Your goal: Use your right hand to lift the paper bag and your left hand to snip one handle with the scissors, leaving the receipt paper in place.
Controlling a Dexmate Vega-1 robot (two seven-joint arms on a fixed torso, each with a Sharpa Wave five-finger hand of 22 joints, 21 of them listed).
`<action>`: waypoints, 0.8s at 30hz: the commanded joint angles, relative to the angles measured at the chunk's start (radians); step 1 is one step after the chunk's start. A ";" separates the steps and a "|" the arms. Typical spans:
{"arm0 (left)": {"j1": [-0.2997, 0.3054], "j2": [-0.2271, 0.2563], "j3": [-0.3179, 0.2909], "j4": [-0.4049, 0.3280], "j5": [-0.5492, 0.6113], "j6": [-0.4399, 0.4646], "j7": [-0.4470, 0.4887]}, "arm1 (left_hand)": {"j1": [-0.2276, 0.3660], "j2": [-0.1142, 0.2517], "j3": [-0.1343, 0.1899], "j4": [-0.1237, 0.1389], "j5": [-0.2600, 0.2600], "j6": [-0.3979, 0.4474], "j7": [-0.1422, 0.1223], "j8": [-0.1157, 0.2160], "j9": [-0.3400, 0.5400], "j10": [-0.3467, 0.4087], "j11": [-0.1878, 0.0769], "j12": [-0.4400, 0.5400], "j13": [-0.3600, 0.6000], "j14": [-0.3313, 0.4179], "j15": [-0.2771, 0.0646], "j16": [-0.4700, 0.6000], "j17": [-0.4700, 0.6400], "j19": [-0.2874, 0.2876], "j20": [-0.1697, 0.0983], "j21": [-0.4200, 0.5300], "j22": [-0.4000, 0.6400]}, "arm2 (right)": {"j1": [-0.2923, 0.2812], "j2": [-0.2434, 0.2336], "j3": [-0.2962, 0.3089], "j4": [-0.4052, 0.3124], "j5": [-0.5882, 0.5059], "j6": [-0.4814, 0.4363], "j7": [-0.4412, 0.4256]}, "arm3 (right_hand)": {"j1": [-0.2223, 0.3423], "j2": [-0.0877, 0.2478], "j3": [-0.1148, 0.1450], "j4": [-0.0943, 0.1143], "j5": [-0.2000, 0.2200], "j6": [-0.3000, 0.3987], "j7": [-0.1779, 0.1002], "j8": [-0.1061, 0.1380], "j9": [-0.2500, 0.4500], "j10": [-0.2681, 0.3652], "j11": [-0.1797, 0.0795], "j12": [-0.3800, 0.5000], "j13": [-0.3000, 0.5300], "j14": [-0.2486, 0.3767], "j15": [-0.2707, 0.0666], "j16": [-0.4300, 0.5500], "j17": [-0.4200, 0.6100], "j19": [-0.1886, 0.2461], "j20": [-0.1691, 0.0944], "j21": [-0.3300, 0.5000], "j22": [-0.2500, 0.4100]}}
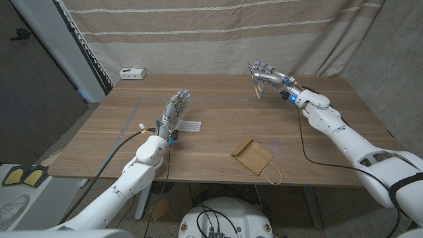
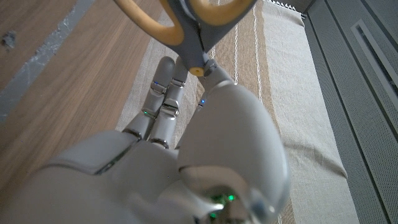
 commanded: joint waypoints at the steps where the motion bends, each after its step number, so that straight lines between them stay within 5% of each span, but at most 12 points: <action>1: -0.006 0.002 0.002 -0.004 0.005 0.011 0.006 | 0.000 0.001 -0.003 0.001 0.003 0.007 0.002 0.001 0.003 0.010 -0.001 0.005 0.003 0.010 -0.176 0.001 0.005 0.007 -0.149 0.003 0.003 | -0.001 0.032 0.039 0.030 0.089 -0.057 0.045 | -0.001 0.004 0.010 -0.001 0.010 0.012 -0.003 -0.001 0.000 -0.001 -0.007 -0.004 0.001 0.047 -0.203 0.004 0.268 -0.007 -0.124 0.010 0.003; 24: -0.021 -0.003 0.012 -0.003 0.002 0.028 0.001 | 0.000 0.002 -0.004 0.002 0.003 0.008 0.003 0.001 0.003 0.014 0.000 0.007 0.003 0.011 -0.176 0.001 0.005 0.011 -0.150 0.004 0.003 | -0.019 0.084 0.115 0.057 0.258 -0.239 0.074 | 0.002 0.003 0.014 -0.004 0.010 0.023 -0.003 -0.009 -0.005 0.012 -0.006 -0.009 -0.006 0.045 -0.203 0.003 0.266 -0.018 -0.130 0.019 0.001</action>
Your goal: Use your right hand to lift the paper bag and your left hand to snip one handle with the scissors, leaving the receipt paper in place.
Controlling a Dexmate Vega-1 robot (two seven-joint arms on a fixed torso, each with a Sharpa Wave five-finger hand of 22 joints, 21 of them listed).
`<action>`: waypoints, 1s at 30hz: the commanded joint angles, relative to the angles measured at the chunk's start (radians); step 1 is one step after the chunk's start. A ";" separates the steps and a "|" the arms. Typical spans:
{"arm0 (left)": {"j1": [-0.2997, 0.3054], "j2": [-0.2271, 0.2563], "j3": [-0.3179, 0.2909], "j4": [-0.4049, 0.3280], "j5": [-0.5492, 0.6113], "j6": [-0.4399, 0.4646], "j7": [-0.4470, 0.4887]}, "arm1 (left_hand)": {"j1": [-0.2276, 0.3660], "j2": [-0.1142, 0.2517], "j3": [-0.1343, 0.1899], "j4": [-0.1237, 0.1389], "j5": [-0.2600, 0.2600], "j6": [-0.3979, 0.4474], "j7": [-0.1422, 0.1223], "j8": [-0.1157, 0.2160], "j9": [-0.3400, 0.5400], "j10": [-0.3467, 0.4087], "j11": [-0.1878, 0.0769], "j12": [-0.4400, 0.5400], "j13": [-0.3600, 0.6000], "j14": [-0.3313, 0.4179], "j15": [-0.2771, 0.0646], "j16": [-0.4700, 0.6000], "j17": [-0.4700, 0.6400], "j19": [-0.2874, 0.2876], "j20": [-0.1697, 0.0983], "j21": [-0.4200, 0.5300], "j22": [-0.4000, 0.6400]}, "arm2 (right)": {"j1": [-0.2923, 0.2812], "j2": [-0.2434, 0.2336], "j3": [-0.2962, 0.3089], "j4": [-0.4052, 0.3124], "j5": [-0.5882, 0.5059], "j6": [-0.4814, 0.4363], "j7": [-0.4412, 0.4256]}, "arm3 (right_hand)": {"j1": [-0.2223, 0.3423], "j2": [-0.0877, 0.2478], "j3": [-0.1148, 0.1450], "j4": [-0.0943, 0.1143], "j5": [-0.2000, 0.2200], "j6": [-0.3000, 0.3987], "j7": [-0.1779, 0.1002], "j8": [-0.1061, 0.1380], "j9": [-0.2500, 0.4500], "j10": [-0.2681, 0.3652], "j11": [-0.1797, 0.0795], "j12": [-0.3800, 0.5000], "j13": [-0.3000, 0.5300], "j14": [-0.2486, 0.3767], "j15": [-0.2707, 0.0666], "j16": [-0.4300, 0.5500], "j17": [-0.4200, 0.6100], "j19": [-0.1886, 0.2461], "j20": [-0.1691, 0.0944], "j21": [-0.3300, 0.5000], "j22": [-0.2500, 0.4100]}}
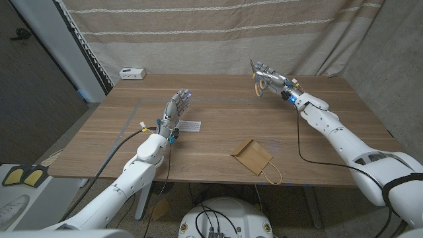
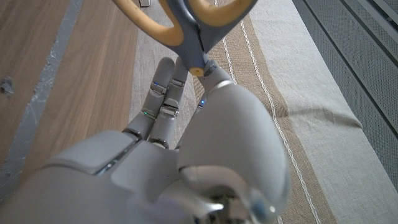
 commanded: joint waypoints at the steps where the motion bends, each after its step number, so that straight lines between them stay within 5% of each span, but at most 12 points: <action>1: -0.006 -0.002 0.006 -0.003 0.001 0.014 0.000 | 0.000 0.002 -0.004 0.002 0.003 0.007 0.003 0.001 0.003 0.005 0.002 0.007 0.003 0.009 -0.178 0.001 0.005 0.011 -0.150 0.004 0.003 | -0.015 0.035 0.049 0.018 0.111 -0.116 0.015 | 0.003 0.004 0.015 -0.004 0.005 0.011 -0.001 -0.001 0.002 0.011 -0.007 -0.001 -0.002 0.046 -0.203 0.007 0.267 -0.008 -0.134 0.004 0.000; 30: 0.005 -0.012 0.014 -0.035 0.012 0.014 0.023 | 0.004 0.007 -0.005 0.001 0.003 0.035 0.017 0.011 0.004 0.044 -0.009 0.020 0.005 0.013 -0.175 0.003 0.005 0.013 -0.146 0.004 0.003 | -0.069 0.062 0.094 -0.031 0.158 -0.109 -0.038 | 0.007 0.003 0.019 -0.008 0.005 0.041 -0.005 -0.005 -0.003 0.037 -0.013 -0.005 -0.009 0.047 -0.203 0.008 0.266 -0.030 -0.139 0.014 0.000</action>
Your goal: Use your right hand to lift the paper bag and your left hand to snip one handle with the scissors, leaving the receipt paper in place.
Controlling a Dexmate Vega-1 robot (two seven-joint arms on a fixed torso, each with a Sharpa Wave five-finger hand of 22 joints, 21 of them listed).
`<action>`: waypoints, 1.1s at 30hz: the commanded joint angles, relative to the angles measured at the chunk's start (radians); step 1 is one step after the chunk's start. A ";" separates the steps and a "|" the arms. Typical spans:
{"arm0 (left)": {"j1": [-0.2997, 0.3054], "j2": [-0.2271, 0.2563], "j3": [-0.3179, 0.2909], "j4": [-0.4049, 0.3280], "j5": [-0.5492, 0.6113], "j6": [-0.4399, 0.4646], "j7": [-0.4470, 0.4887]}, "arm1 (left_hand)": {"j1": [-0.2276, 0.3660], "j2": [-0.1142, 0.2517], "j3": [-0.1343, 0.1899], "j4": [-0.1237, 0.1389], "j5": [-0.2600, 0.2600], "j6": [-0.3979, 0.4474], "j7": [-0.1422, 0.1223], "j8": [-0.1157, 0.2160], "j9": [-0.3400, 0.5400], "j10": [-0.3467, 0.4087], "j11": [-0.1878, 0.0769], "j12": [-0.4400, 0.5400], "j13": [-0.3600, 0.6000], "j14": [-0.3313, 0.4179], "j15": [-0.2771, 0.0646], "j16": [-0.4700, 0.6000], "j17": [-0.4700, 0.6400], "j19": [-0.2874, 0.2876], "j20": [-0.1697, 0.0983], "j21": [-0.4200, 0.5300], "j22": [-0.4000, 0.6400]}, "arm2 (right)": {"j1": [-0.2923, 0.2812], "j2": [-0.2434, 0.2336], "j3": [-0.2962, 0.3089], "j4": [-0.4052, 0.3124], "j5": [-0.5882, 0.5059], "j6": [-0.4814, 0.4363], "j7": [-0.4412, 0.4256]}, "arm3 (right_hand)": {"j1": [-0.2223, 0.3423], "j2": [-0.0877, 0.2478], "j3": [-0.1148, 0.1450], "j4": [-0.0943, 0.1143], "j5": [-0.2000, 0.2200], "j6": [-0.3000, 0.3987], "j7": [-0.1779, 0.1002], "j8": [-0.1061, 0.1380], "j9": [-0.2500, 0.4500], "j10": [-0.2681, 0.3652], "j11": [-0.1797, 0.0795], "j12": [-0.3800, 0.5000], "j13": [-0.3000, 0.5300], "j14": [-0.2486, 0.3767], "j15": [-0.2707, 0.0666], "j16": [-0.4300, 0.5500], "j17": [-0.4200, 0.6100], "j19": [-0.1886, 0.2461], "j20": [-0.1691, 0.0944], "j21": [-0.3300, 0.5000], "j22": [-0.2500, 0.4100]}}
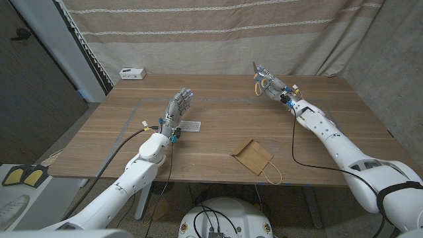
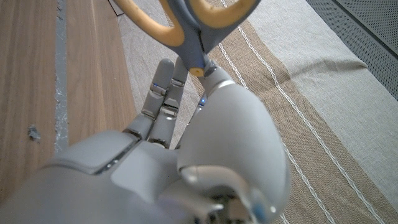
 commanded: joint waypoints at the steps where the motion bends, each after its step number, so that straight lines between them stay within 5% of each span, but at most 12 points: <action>1: 0.012 -0.004 0.005 -0.028 0.009 0.001 0.019 | 0.004 0.007 -0.001 -0.003 0.003 0.037 0.010 0.014 0.004 0.046 -0.010 0.021 0.005 0.015 -0.175 0.003 0.005 0.010 -0.151 0.004 0.003 | -0.013 0.010 0.011 -0.005 0.009 0.018 -0.016 | 0.012 0.007 0.012 -0.006 0.004 0.009 0.003 -0.001 0.002 0.007 -0.005 -0.005 0.001 0.048 -0.203 0.004 0.266 -0.003 -0.134 0.006 0.000; 10: 0.027 -0.007 0.012 -0.063 0.024 0.030 0.058 | 0.007 0.007 -0.001 -0.004 0.003 0.043 0.010 0.015 0.005 0.071 -0.017 0.029 0.008 0.026 -0.173 0.007 0.005 0.015 -0.147 0.006 0.003 | -0.012 0.012 0.006 -0.001 -0.006 0.042 -0.017 | 0.015 0.008 0.014 -0.007 0.004 0.013 0.000 -0.004 0.001 0.013 -0.005 -0.006 -0.001 0.049 -0.203 0.004 0.264 -0.008 -0.136 0.008 0.000; 15: 0.038 -0.004 0.017 -0.109 0.070 0.068 0.129 | 0.012 0.007 -0.001 -0.006 0.000 0.083 0.031 0.026 0.007 0.108 -0.012 0.041 0.011 0.072 -0.173 0.016 0.006 0.091 -0.145 0.032 0.007 | -0.008 0.015 0.003 0.003 -0.013 0.052 -0.018 | 0.016 0.007 0.014 -0.008 0.003 0.015 0.001 -0.006 0.000 0.014 -0.004 -0.007 -0.002 0.050 -0.203 0.004 0.263 -0.010 -0.137 0.010 0.000; 23: 0.054 -0.008 0.020 -0.164 0.103 0.121 0.204 | 0.021 -0.007 -0.006 -0.014 -0.003 0.170 0.051 0.053 0.008 0.120 -0.010 0.040 0.013 0.087 -0.174 0.012 0.006 0.095 -0.134 0.028 0.010 | -0.005 0.018 0.004 0.010 -0.013 0.059 -0.012 | 0.017 0.007 0.015 -0.008 0.003 0.016 0.000 -0.009 -0.001 0.015 -0.005 -0.010 -0.004 0.053 -0.204 0.006 0.263 -0.013 -0.137 0.013 0.000; 33: 0.059 -0.023 0.027 -0.222 0.147 0.162 0.273 | 0.072 -0.036 -0.010 -0.036 0.002 0.219 0.078 0.065 0.007 0.133 -0.020 0.040 0.012 0.093 -0.176 0.008 0.006 0.096 -0.157 0.021 0.008 | -0.009 0.020 0.006 0.012 -0.018 0.082 -0.011 | 0.020 0.007 0.017 -0.010 0.003 0.016 0.000 -0.014 -0.002 0.020 -0.005 -0.013 -0.006 0.052 -0.204 0.005 0.261 -0.017 -0.138 0.014 0.000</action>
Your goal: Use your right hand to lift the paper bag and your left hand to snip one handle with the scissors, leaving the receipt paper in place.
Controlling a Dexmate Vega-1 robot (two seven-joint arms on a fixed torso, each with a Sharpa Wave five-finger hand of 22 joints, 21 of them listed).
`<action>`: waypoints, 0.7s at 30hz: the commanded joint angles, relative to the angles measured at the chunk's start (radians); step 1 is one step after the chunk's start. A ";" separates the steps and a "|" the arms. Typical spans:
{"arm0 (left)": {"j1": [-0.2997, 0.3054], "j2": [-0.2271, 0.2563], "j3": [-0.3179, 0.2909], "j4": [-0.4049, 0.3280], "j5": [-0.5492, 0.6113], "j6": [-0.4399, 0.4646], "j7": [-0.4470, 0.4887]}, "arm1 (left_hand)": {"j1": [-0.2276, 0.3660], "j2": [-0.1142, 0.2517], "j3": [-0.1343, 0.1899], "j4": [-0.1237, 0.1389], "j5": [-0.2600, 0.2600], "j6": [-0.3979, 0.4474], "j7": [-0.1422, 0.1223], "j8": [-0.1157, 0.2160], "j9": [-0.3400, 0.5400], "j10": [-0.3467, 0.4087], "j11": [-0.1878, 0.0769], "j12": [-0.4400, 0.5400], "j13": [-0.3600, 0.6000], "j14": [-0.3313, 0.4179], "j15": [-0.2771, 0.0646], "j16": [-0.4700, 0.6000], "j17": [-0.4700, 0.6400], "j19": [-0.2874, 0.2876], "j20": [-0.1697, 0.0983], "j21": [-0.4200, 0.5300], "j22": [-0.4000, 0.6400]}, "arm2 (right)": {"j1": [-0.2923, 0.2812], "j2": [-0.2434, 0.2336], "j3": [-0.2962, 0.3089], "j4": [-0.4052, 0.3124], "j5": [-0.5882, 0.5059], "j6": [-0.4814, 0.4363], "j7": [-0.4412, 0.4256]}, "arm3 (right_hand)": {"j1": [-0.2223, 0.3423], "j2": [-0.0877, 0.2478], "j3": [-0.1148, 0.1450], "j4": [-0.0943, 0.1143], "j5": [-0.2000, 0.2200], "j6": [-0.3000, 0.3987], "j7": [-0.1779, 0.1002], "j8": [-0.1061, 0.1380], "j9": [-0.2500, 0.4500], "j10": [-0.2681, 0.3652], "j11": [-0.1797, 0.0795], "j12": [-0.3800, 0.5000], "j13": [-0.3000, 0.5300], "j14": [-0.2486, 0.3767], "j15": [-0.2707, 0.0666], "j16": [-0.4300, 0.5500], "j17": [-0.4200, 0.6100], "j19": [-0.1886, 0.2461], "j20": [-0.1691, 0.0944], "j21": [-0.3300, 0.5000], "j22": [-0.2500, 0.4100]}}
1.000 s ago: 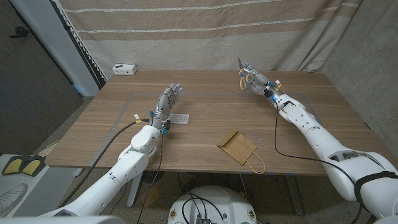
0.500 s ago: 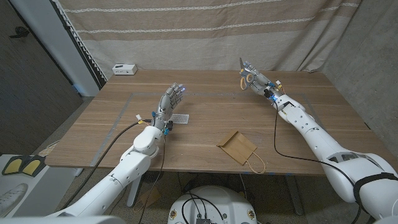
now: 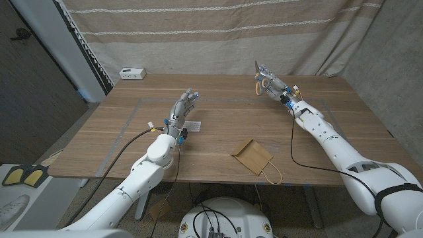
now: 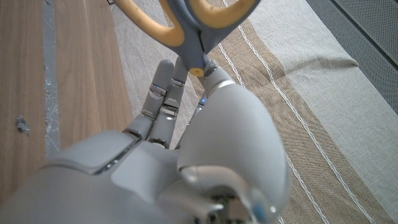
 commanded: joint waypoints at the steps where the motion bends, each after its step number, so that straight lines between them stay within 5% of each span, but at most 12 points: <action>1: 0.014 -0.025 0.006 -0.071 0.044 0.047 0.096 | 0.019 -0.007 -0.003 -0.007 0.002 0.018 0.002 0.006 0.002 0.013 -0.003 0.004 0.003 0.015 -0.173 0.000 0.003 0.011 -0.148 0.000 0.003 | 0.003 0.005 0.001 0.011 -0.008 0.027 0.006 | 0.020 0.006 0.017 -0.010 0.005 0.005 0.001 -0.003 0.003 0.014 0.001 -0.008 -0.001 0.052 -0.204 0.005 0.261 -0.006 -0.142 0.007 0.000; 7: 0.020 -0.050 0.005 -0.112 0.048 0.088 0.152 | 0.034 -0.011 -0.009 -0.006 0.007 0.030 0.002 0.006 0.002 0.024 -0.005 0.007 0.003 0.044 -0.170 0.010 0.008 0.000 -0.145 -0.005 0.005 | 0.022 0.008 0.001 0.029 -0.015 0.042 0.021 | 0.021 0.007 0.019 -0.010 0.005 0.006 0.001 -0.006 0.002 0.014 0.000 -0.010 -0.002 0.053 -0.204 0.006 0.261 -0.007 -0.142 0.009 0.000; 13: 0.022 -0.061 0.014 -0.152 0.067 0.129 0.193 | 0.034 -0.017 -0.039 0.002 0.008 0.088 -0.044 0.016 0.002 -0.044 0.006 -0.025 0.005 0.025 -0.172 0.000 0.013 -0.019 -0.146 -0.011 0.008 | 0.020 0.011 0.005 0.026 -0.012 0.047 0.017 | 0.023 0.008 0.020 -0.010 0.006 0.008 0.000 -0.009 0.001 0.017 0.002 -0.013 -0.004 0.053 -0.204 0.007 0.261 -0.008 -0.143 0.011 0.000; 21: 0.015 -0.085 0.029 -0.162 0.075 0.142 0.211 | 0.054 -0.012 -0.057 0.000 0.010 0.142 -0.040 0.023 0.000 -0.095 0.003 -0.043 0.006 -0.013 -0.173 -0.007 0.014 -0.056 -0.149 -0.023 0.005 | 0.012 0.022 0.010 0.026 -0.008 0.060 0.008 | 0.023 0.006 0.020 -0.010 0.005 0.012 -0.002 -0.011 0.001 0.021 0.001 -0.015 -0.005 0.052 -0.204 0.008 0.261 -0.010 -0.143 0.013 0.000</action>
